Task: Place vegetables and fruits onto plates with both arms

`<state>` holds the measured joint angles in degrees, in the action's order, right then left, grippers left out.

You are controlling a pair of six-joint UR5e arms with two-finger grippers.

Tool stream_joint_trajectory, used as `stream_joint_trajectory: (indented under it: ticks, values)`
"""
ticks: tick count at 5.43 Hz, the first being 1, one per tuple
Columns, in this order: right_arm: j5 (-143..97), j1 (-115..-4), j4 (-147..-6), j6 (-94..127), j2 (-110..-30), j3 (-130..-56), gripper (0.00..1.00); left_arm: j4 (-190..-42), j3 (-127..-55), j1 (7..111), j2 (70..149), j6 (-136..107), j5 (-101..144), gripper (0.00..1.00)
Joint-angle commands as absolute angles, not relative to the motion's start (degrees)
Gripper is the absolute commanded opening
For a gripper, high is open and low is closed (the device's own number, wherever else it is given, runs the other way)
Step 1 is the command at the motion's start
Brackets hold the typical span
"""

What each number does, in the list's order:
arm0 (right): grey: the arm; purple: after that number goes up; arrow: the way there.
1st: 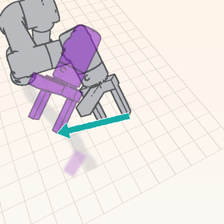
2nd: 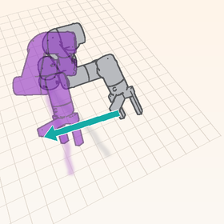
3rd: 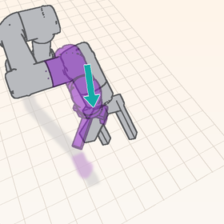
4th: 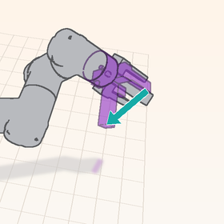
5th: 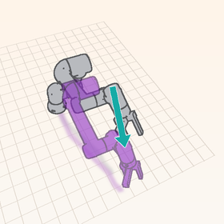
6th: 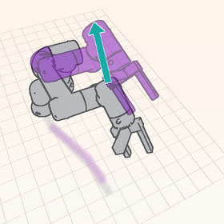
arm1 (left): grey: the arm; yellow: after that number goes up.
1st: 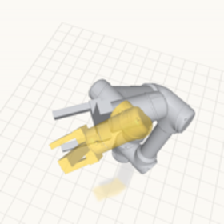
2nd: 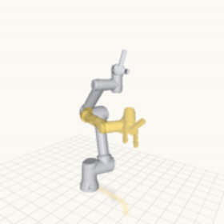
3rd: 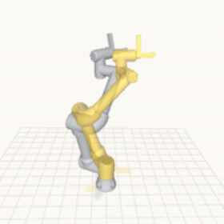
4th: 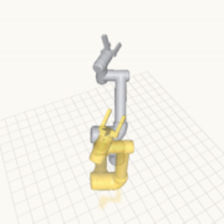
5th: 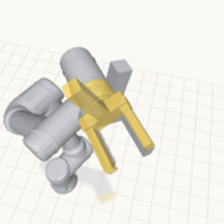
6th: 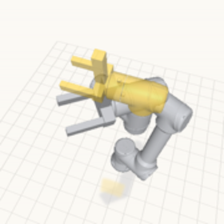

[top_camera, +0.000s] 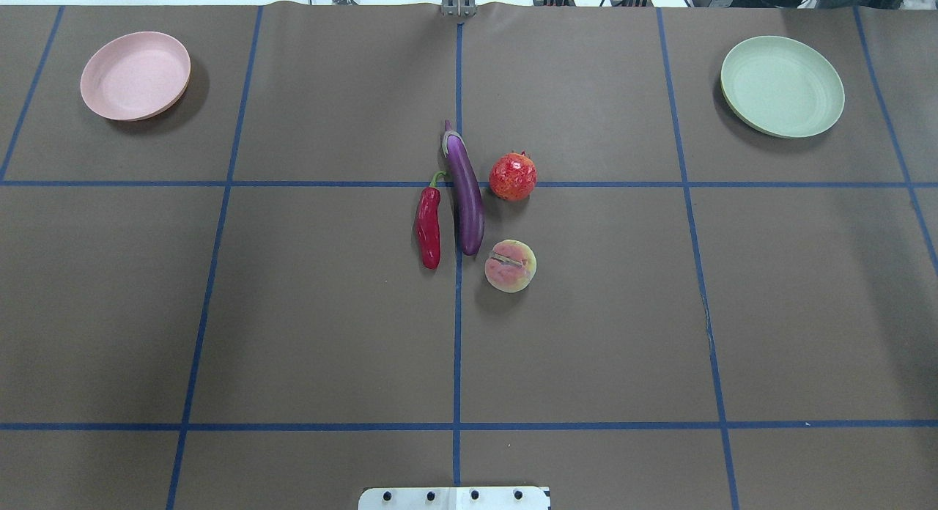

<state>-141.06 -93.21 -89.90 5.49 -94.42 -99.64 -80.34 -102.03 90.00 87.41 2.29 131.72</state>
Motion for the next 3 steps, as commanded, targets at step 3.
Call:
stream_joint_trajectory:
  ticks: [3]
  values:
    - [-141.33, -93.25, -89.91, 5.54, -94.31, -99.41, 1.00, -78.76, -102.31, 89.48, 93.38, 1.41, 131.57, 1.00]
